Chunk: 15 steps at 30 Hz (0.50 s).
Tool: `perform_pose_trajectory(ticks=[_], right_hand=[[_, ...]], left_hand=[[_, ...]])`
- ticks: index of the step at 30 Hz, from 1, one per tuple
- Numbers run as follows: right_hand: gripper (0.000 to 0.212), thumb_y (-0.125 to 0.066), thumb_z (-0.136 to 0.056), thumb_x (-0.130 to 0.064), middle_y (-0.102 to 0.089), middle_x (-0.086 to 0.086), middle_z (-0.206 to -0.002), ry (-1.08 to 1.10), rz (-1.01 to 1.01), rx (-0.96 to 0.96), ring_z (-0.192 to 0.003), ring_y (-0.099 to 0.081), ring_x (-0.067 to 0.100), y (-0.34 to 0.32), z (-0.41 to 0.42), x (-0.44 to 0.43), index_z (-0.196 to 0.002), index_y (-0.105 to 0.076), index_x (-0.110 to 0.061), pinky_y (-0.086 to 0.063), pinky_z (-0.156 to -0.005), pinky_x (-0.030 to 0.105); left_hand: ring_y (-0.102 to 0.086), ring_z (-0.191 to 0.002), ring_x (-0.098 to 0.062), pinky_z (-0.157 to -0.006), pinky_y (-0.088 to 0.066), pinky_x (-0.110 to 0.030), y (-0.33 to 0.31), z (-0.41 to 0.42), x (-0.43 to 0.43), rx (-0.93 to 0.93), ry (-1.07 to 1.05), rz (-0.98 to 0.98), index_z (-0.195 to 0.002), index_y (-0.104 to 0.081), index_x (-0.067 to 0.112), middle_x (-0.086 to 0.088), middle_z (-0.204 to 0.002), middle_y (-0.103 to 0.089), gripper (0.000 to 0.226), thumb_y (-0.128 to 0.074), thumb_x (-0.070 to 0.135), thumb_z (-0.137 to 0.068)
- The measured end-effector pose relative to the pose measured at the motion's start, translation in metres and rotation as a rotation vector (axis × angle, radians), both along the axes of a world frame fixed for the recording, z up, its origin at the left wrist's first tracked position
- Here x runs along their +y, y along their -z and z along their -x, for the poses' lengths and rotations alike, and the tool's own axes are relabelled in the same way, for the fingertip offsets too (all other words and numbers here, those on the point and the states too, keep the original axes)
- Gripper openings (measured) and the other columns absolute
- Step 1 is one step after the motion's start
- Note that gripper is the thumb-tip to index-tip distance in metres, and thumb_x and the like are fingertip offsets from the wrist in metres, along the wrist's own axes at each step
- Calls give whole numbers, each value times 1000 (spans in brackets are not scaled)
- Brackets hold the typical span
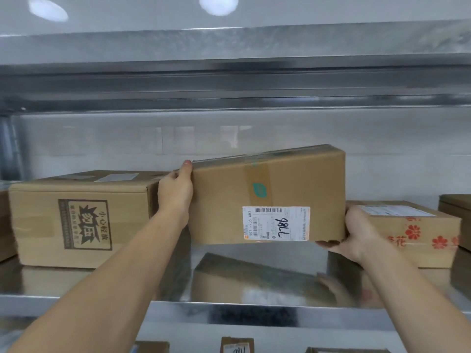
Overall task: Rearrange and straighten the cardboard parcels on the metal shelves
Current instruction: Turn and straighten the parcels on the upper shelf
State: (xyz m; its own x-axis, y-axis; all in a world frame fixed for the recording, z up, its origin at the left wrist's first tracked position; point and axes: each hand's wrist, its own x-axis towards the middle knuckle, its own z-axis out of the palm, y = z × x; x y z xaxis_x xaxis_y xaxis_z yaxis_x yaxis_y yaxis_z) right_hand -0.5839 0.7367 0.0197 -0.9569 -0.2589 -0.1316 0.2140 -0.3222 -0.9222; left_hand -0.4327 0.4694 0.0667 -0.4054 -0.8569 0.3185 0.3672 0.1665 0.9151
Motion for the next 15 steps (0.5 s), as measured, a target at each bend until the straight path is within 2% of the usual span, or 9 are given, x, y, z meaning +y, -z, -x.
perform_pose_trajectory(ticks=[2, 4, 6, 8, 10, 12, 14, 15], right_hand=[[26, -42, -102, -23, -75, 1, -89, 10, -130, 40, -80, -67, 23, 3, 6, -1, -96, -67, -26, -53, -74, 40], [25, -44, -100, -19, -73, 1, -84, 17, -223, 65, -77, -66, 23, 6, 9, -1, -93, -68, -24, -55, -79, 41], [27, -45, -99, -12, -74, 5, -92, 27, -298, 105, -84, -66, 26, 7, 10, -1, -96, -71, -21, -57, -87, 45], [24, -47, -98, -9, -70, 9, -97, 33, -354, 152, -90, -61, 28, 8, 12, 1, -94, -70, -16, -55, -85, 44], [21, -50, -97, -8, -68, 7, -82, 37, -366, 154, -81, -58, 26, 6, 14, 3, -85, -65, -16, -49, -74, 37], [26, -50, -94, -6, -61, 0, -58, 13, -332, 142, -62, -49, 20, 4, 17, 5, -73, -57, -20, -39, -63, 30], [29, -49, -92, -8, -52, -3, -47, 5, -271, 107, -56, -38, 18, 0, 18, 6, -67, -48, -22, -31, -59, 29], [28, -50, -92, -10, -51, -2, -47, 1, -222, 100, -56, -37, 18, -1, 18, 7, -67, -48, -22, -32, -61, 29]], left_hand=[[-50, -101, -19, -91, -35, -29, -3, 0, -1, -25, 0, 38, -121, -61, 19, 12, -89, -51, 34, -55, 46, -101], [-49, -102, -18, -91, -35, -30, -7, -3, -1, -61, 4, 63, -133, -60, 16, 11, -94, -54, 45, -54, 47, -101], [-48, -110, -20, -96, -36, -33, -9, -6, -3, -131, 33, 70, -142, -54, 19, 4, -117, -57, 52, -52, 50, -101], [-45, -123, -24, -105, -37, -39, -8, -10, -6, -183, 90, 47, -149, -47, 26, 2, -133, -50, 55, -50, 52, -101], [-42, -123, -24, -110, -35, -44, -6, -13, -8, -214, 134, 26, -148, -45, 33, 5, -128, -43, 49, -48, 51, -102], [-42, -114, -23, -111, -35, -46, -5, -15, -9, -211, 164, 19, -138, -49, 39, 9, -121, -46, 36, -48, 47, -103], [-45, -108, -22, -108, -36, -45, -5, -16, -8, -183, 186, 14, -121, -52, 40, 14, -109, -52, 20, -49, 44, -102], [-48, -106, -21, -106, -37, -45, -6, -16, -8, -162, 202, 9, -116, -52, 40, 16, -106, -53, 15, -50, 43, -101]])
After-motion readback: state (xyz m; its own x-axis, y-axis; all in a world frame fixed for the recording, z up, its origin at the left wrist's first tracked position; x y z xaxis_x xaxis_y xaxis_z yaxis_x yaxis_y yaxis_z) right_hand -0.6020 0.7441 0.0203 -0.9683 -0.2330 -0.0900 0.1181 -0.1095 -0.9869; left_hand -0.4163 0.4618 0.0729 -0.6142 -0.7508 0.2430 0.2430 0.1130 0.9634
